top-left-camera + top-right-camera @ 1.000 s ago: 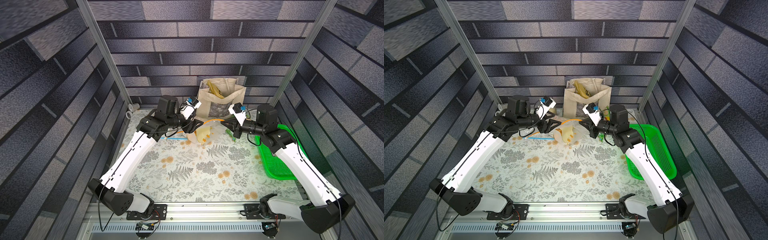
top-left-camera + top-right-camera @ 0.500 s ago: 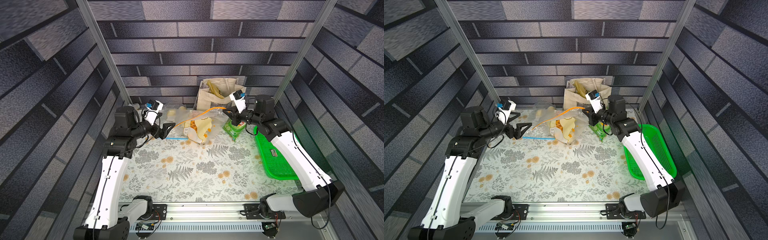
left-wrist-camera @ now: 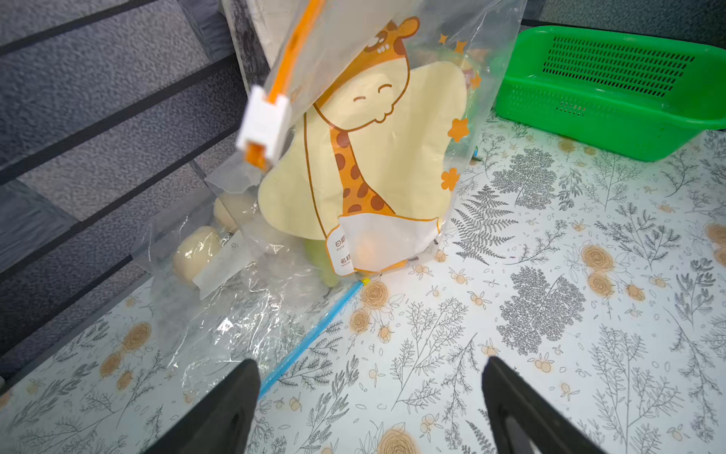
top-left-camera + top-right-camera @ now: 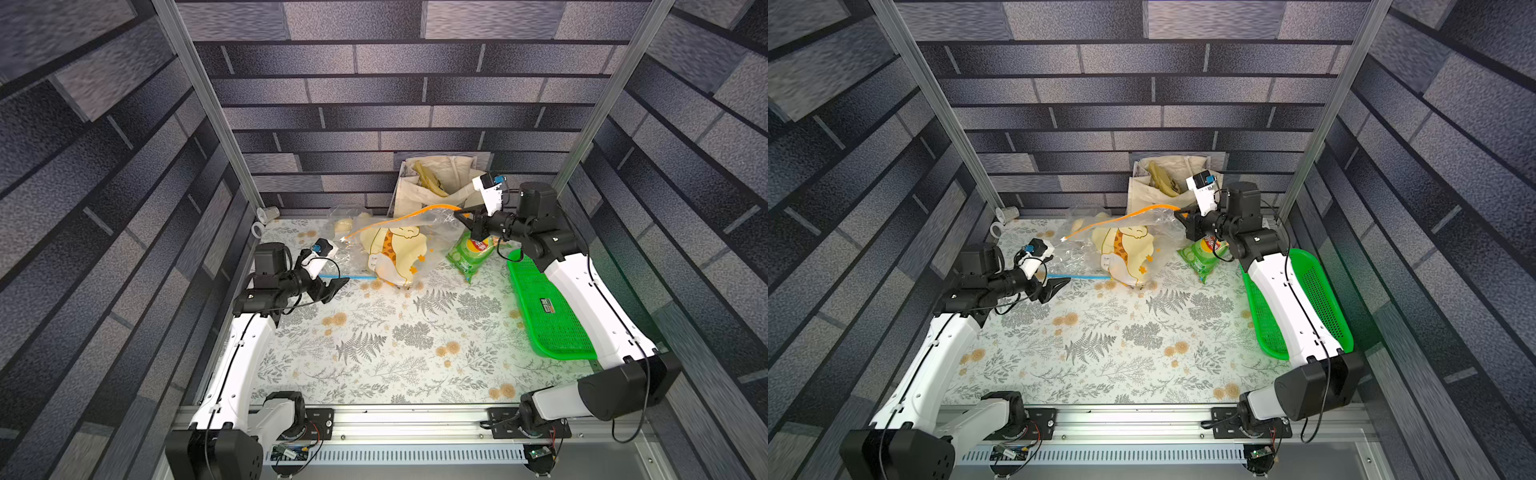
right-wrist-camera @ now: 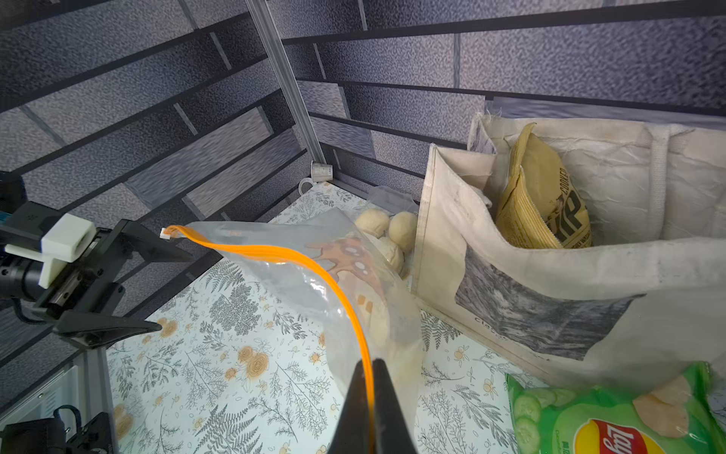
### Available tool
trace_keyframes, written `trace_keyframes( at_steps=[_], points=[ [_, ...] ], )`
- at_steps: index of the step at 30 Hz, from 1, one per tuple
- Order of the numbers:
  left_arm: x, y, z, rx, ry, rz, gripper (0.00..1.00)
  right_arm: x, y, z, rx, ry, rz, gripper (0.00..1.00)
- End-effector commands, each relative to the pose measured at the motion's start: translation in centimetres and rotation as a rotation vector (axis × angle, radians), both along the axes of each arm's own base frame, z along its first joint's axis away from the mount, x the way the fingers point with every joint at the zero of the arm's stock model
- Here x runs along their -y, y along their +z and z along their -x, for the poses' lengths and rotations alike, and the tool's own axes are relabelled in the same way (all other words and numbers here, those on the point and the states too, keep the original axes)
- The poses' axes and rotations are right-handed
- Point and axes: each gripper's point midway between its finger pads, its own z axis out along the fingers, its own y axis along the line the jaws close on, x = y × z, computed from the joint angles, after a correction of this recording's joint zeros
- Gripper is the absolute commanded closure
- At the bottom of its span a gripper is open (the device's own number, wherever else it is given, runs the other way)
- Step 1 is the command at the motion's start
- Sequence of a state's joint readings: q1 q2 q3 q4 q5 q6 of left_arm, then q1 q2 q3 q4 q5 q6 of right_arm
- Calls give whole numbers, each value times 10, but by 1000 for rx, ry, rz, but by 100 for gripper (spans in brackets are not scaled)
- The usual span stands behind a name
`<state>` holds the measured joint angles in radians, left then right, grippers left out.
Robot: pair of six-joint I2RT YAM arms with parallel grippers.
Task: Open the zip-top bag and take out the pear
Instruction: Unzip the zipper on the zipper food storage bag.
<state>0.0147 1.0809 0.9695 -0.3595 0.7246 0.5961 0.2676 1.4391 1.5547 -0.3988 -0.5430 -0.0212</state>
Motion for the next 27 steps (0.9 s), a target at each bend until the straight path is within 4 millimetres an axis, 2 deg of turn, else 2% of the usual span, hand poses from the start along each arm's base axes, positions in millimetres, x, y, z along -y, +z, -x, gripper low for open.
trace_keyframes(
  at_steps=[1, 4, 9, 12, 17, 20, 24, 27],
  points=[
    [-4, 2, -25, 140, 21, -38, 12, -6, 12, 2, -2, 43, -50, 100],
    [-8, 13, -42, 261, 51, -39, 11, -9, 15, 4, -6, 63, -65, 100],
    [-15, 17, -64, 272, 75, -9, 11, -10, 18, 7, -13, 84, -75, 100],
    [-14, 28, -71, 306, 72, 54, 12, -11, 18, 10, -17, 91, -79, 100],
    [-2, 41, -66, 326, -1, 96, 26, -10, 19, 13, -21, 91, -80, 100],
    [7, 48, -55, 321, -69, 116, 36, -9, 19, 13, -23, 88, -80, 100],
    [26, 46, -39, 300, -161, 68, 43, -10, 20, 13, -27, 91, -89, 100],
    [31, 50, -36, 315, -170, 67, 56, -10, 21, 14, -31, 96, -97, 100]
  ],
)
